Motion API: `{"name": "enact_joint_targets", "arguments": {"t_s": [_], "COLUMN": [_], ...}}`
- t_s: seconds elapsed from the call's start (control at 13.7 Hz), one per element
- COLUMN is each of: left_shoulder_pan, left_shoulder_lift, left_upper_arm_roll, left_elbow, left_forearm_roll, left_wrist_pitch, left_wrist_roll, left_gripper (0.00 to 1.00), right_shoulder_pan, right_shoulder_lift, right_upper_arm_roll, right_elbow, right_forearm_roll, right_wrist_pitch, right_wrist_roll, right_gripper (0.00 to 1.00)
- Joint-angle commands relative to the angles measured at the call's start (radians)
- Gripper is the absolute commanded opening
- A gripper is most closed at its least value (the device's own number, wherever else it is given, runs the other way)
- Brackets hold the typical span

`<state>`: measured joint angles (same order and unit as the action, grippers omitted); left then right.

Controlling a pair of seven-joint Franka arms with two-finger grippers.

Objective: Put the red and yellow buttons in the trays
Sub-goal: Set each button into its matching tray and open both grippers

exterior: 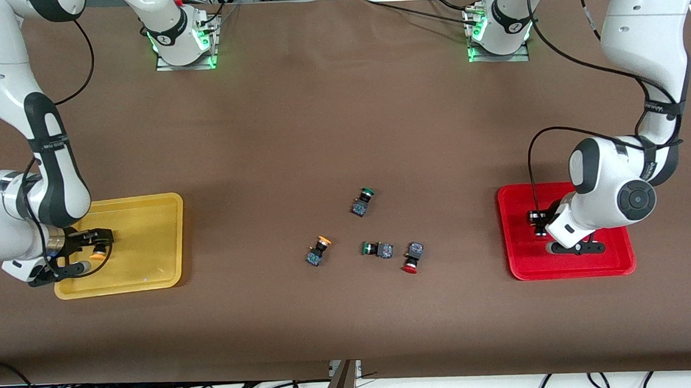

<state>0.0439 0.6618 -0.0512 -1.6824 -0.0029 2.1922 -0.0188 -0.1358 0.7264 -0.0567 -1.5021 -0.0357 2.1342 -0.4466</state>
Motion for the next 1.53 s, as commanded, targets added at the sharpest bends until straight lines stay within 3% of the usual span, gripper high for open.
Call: {"name": "enact_joint_targets", "arguments": {"t_s": [0.0, 0.07, 0.15, 0.22, 0.29, 0.58, 0.88, 1.24, 1.46], "left_shoulder_pan": [0.005, 0.005, 0.005, 0.005, 0.010, 0.011, 0.008, -0.004, -0.048], "left_shoulder_lift": [0.005, 0.008, 0.009, 0.010, 0.009, -0.011, -0.108, -0.146, -0.146], "left_upper_arm_roll": [-0.006, -0.006, -0.006, -0.004, -0.004, -0.006, -0.007, -0.019, -0.027], "left_elbow": [0.009, 0.010, 0.010, 0.010, 0.010, 0.012, 0.019, 0.114, 0.124], "left_forearm_roll": [0.014, 0.015, 0.015, 0.020, 0.021, 0.021, 0.023, 0.023, 0.009], "left_wrist_pitch": [0.006, 0.006, 0.006, 0.006, 0.004, -0.005, -0.070, -0.242, -0.253], "left_wrist_roll": [-0.062, -0.061, -0.055, -0.040, -0.018, -0.013, -0.007, 0.112, 0.129], "left_gripper": [0.12, 0.14, 0.32, 0.74, 1.00, 1.00, 1.00, 1.00, 1.00], "right_shoulder_pan": [0.057, 0.080, 0.111, 0.148, 0.191, 0.356, 0.493, 0.608, 0.653], "right_shoulder_lift": [-0.038, -0.038, -0.038, -0.038, -0.038, -0.029, 0.028, 0.143, 0.206], "right_upper_arm_roll": [0.020, 0.026, 0.034, 0.035, 0.035, 0.035, 0.035, 0.029, 0.026], "right_elbow": [0.017, 0.019, 0.019, 0.019, 0.019, 0.022, 0.075, 0.218, 0.290], "right_forearm_roll": [0.020, 0.034, 0.040, 0.042, 0.042, 0.037, 0.033, 0.030, 0.028], "right_wrist_pitch": [-0.025, -0.023, -0.023, -0.022, -0.017, -0.005, 0.116, 0.217, 0.285], "right_wrist_roll": [0.018, 0.076, 0.153, 0.240, 0.332, 0.720, 1.098, 1.330, 1.407], "right_gripper": [0.99, 0.99, 0.99, 0.99, 0.99, 0.99, 0.99, 0.99, 0.99]}}
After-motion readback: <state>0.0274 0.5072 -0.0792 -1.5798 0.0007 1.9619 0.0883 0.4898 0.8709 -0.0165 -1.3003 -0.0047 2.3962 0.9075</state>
